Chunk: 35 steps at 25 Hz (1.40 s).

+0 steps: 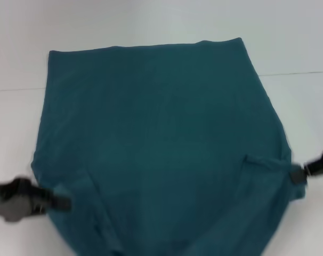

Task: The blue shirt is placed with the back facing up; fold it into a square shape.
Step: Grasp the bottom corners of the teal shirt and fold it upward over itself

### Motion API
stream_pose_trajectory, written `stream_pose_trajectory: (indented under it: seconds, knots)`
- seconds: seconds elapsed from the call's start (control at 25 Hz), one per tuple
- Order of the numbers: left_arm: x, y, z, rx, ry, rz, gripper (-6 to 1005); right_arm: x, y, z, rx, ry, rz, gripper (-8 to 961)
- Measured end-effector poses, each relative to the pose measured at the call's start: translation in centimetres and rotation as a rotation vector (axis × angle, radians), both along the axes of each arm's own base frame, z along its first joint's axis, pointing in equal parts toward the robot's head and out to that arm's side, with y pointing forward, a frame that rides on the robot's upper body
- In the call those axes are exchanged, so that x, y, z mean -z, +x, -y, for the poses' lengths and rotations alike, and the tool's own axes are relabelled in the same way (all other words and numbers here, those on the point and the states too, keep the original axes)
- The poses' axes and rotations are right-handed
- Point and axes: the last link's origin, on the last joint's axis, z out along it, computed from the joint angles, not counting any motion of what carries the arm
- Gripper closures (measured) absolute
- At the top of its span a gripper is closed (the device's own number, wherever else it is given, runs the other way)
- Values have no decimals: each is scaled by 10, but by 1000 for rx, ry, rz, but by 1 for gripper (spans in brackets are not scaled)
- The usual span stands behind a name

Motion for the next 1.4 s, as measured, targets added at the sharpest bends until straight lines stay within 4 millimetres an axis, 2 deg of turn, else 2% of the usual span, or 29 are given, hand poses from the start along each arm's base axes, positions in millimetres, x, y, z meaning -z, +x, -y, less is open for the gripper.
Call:
stream_pose_trajectory:
  seconds: [0.2, 0.52, 0.6, 0.68, 0.88, 1.0, 1.4]
  knots:
    - [-5, 14, -42, -63, 100, -23, 913, -11, 2, -22, 73, 188, -47, 896]
    - [-19, 26, -91, -93, 255, -93, 909, -29, 5, -47, 154, 412, -97, 883]
    - [-16, 24, -105, -105, 309, -149, 908, -29, 2, -57, 157, 449, -84, 879]
    - [-9, 24, -116, -103, 335, -217, 907, -20, -2, -68, 146, 464, -48, 876]
    - [17, 21, -128, -65, 343, -367, 905, 17, -10, -89, 114, 438, 68, 868]
    - [26, 21, -130, -37, 346, -414, 903, 30, -11, -96, 104, 440, 115, 862]
    - [26, 26, -134, -12, 365, -431, 899, 38, -14, -111, 93, 507, 172, 846]
